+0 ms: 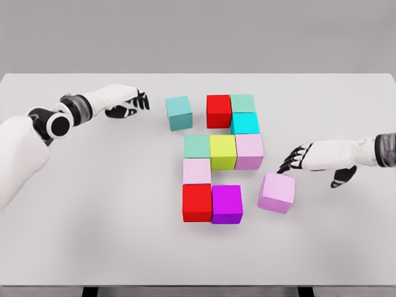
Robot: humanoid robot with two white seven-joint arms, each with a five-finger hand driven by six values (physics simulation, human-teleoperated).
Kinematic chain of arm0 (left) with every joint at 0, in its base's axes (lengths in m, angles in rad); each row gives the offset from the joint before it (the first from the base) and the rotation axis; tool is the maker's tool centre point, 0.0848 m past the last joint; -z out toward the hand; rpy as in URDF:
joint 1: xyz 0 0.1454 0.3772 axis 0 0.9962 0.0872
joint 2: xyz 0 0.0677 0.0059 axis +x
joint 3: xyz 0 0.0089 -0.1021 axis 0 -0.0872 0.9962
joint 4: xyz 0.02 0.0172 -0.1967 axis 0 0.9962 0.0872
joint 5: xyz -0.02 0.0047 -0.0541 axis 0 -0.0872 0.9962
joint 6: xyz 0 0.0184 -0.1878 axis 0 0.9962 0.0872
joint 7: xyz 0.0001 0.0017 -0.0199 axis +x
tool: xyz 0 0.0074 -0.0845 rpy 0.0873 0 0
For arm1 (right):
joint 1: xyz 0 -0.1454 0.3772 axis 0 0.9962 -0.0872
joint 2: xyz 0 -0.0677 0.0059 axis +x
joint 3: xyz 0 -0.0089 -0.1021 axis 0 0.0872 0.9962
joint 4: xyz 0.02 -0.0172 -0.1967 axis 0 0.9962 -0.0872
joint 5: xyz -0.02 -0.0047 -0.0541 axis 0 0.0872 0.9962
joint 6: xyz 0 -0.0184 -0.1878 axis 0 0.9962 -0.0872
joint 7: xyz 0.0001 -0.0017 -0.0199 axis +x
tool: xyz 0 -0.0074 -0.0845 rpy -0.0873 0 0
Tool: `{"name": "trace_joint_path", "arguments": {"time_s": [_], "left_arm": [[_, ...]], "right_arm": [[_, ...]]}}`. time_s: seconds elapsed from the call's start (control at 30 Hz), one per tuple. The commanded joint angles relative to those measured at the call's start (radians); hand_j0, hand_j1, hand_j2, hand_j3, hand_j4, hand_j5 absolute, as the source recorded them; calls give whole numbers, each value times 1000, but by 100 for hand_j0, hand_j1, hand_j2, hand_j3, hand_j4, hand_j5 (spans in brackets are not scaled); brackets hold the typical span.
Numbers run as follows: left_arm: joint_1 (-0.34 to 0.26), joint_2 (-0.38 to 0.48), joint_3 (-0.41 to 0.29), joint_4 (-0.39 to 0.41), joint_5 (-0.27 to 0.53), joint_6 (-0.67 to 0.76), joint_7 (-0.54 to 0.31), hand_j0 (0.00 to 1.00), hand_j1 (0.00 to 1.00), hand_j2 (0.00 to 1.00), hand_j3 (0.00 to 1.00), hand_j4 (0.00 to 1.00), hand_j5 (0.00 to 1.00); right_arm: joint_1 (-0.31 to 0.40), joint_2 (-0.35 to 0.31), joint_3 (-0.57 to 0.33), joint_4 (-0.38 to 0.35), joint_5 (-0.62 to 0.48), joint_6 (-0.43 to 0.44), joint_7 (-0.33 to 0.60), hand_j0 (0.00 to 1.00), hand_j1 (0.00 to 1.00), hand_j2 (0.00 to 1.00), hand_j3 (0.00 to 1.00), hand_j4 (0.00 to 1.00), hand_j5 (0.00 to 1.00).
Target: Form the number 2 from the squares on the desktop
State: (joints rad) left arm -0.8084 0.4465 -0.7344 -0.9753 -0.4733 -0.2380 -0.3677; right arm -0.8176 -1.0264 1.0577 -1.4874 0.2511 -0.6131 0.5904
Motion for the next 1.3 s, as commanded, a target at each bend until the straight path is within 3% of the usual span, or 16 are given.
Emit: {"name": "trace_joint_path", "arguments": {"time_s": [0.0,0.3,0.63,0.93,1.0,1.03,1.17,1.2,1.27], "left_arm": [[0,1,0,-42,16,88,-2,52,52,52,52,52,52],[11,35,-56,-134,88,88,-2,51,51,51,51,51,51],[20,26,-71,-131,99,88,1,51,51,51,51,51,51],[18,11,-83,-131,99,88,6,51,51,51,51,51,51],[18,-3,-83,-128,100,89,6,51,51,51,51,51,51],[18,-3,-83,-126,100,89,6,51,51,51,51,51,51],[18,-5,-83,-123,104,89,6,51,51,51,51,51,51],[18,-5,-83,-121,104,89,6,51,51,51,51,51,51],[18,-11,-83,-121,104,89,6,51,51,51,51,51,51]], "right_arm": [[0,11,10,-20,-4,2,0,100,100,100,100,100,100],[2,9,11,-67,-4,2,0,100,100,100,100,100,100],[2,9,18,-91,-4,2,0,100,100,100,100,100,100],[-5,8,21,-73,5,2,0,100,100,100,100,100,100],[-14,3,12,-34,13,2,-9,100,100,100,100,100,100],[-28,-1,11,-33,11,2,-12,96,96,96,96,96,96],[-37,-38,-4,-28,10,2,-12,50,50,50,50,50,50],[-26,-35,-25,16,7,2,-8,41,41,41,41,41,41],[-29,-38,-28,35,7,2,-1,29,29,29,29,29,29]]}}
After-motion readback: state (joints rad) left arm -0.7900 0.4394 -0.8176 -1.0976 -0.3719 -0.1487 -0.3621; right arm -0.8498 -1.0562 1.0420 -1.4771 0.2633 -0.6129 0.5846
